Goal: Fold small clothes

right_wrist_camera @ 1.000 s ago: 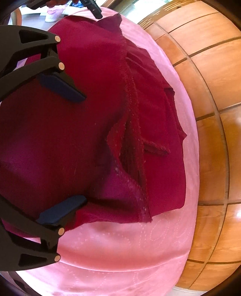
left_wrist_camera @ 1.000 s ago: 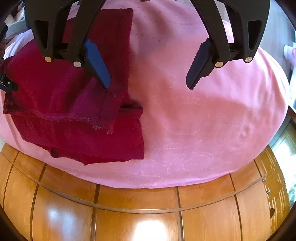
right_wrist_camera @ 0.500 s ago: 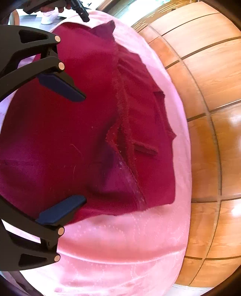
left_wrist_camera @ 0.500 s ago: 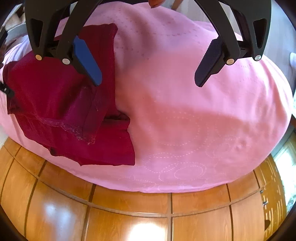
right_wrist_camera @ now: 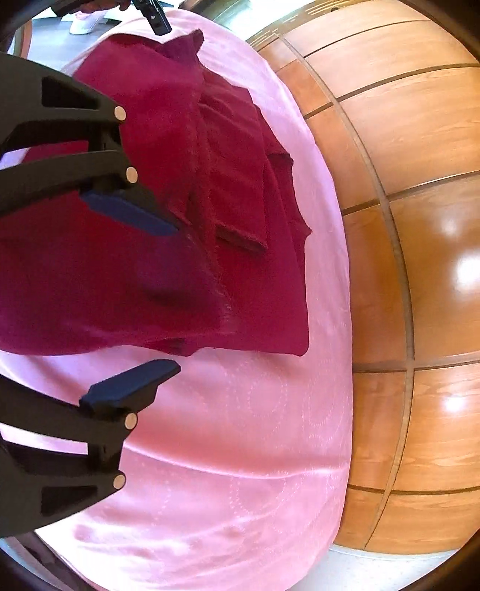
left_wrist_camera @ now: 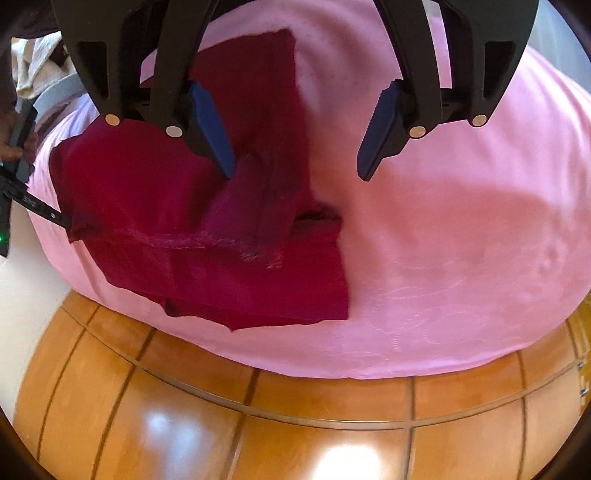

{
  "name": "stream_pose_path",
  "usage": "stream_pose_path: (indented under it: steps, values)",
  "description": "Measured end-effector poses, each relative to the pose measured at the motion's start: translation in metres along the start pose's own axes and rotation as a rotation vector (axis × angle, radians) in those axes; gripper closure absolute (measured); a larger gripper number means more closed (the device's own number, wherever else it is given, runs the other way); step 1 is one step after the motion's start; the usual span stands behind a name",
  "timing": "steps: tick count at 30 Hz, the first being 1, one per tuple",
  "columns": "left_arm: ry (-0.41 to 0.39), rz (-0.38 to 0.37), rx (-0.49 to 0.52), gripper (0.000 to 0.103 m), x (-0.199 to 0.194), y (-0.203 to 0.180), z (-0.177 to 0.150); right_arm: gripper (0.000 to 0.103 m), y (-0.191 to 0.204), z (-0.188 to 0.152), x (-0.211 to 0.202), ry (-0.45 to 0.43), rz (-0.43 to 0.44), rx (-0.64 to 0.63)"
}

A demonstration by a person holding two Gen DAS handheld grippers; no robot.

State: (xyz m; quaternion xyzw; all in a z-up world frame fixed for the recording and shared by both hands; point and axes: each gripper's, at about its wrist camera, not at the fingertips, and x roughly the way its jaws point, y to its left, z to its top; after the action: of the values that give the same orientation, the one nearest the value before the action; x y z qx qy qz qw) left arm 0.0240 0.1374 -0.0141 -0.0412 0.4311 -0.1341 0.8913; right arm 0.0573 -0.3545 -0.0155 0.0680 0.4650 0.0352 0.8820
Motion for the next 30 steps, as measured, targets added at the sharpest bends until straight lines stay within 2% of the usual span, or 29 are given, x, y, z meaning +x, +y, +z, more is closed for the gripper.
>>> stream_pose_path:
  steps: [8, 10, 11, 12, 13, 19, 22, 30]
  values:
    - [0.013, -0.082, 0.026, 0.035, 0.021, -0.009, 0.015, 0.04, 0.004, 0.009, 0.031, 0.033, -0.019, -0.035]
    - [0.018, -0.087, 0.026, 0.035, 0.026, -0.01, 0.018, 0.047, 0.004, 0.008, 0.034, 0.035, -0.024, -0.041]
    - [0.019, -0.079, 0.033, 0.044, 0.029, -0.012, 0.02, 0.057, 0.005, 0.008, 0.035, 0.037, -0.03, -0.042]
    - [0.027, -0.077, 0.045, 0.058, 0.032, -0.015, 0.021, 0.063, 0.005, 0.008, 0.036, 0.037, -0.03, -0.04]
    - [0.04, -0.058, 0.06, 0.058, 0.035, -0.018, 0.023, 0.064, 0.005, 0.007, 0.036, 0.037, -0.028, -0.038]
    - [0.008, 0.101, 0.155, 0.058, 0.035, -0.043, 0.026, 0.058, 0.0, 0.003, 0.042, 0.039, -0.036, -0.011]
    - [-0.013, 0.133, 0.191, 0.051, 0.032, -0.05, 0.025, 0.055, -0.001, 0.003, 0.043, 0.039, -0.04, -0.002]
    - [-0.04, 0.148, 0.235, 0.05, 0.029, -0.057, 0.024, 0.046, -0.003, 0.003, 0.043, 0.045, -0.059, 0.021]
